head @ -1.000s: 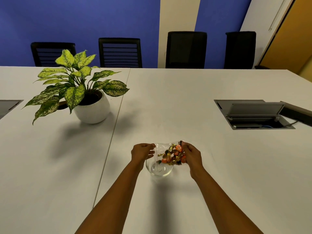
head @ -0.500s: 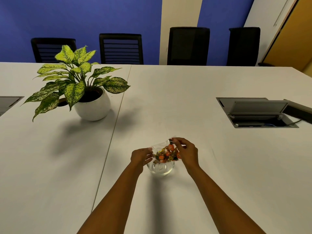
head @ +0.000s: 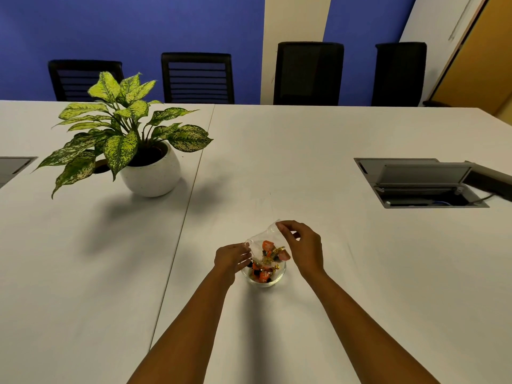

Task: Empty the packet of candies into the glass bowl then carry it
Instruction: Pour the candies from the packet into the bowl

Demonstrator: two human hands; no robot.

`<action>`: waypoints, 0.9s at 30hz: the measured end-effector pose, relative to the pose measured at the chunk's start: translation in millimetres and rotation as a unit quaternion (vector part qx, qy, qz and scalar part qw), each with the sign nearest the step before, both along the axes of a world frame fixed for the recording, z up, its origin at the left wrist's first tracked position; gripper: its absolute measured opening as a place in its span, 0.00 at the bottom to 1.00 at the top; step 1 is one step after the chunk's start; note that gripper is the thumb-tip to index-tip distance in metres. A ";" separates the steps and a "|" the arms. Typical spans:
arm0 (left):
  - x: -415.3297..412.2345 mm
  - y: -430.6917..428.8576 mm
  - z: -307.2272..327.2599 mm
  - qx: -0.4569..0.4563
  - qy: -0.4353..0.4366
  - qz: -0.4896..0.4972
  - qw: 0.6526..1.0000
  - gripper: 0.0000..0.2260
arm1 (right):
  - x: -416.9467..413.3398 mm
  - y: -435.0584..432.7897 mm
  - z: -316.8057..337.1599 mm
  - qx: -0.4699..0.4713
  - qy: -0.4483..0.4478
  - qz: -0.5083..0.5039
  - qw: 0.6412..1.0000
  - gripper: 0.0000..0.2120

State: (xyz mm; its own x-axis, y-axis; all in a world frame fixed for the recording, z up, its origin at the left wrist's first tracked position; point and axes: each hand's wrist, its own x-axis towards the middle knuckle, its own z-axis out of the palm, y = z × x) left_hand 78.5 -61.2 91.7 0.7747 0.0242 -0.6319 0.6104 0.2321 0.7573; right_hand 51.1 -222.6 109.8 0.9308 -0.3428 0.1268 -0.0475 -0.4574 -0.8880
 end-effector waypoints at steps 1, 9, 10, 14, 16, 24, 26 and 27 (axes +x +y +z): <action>0.0 0.0 -0.2 0.000 -0.001 -0.001 1.000 0.16 | 0.1 1.0 1.6 -0.013 -0.003 0.002 1.000 0.10; -1.6 0.4 -0.9 -0.005 -0.004 0.003 1.000 0.15 | -1.4 11.0 13.5 -0.094 -0.048 0.004 0.994 0.10; -1.7 0.3 -1.0 -0.005 -0.004 0.004 1.000 0.15 | -1.1 11.8 14.4 -0.097 -0.052 0.002 0.994 0.10; -1.5 1.3 -1.0 -0.015 -0.001 0.011 1.000 0.15 | -1.9 14.0 17.3 -0.119 -0.053 0.010 0.991 0.11; -1.7 1.8 -0.4 -0.031 -0.006 0.020 0.999 0.15 | -1.8 13.8 17.6 -0.126 -0.054 0.008 0.991 0.11; -4.9 -15.4 17.7 -0.036 -0.126 0.113 0.985 0.08 | 2.1 15.2 10.3 0.008 -0.051 -0.051 0.997 0.10; -6.0 -21.9 21.5 0.018 -0.177 0.126 0.976 0.07 | 2.4 17.6 9.2 0.042 -0.049 -0.077 0.995 0.11; -6.2 -24.7 22.2 0.051 -0.201 0.130 0.970 0.08 | 2.8 18.6 8.9 0.053 -0.046 -0.089 0.994 0.11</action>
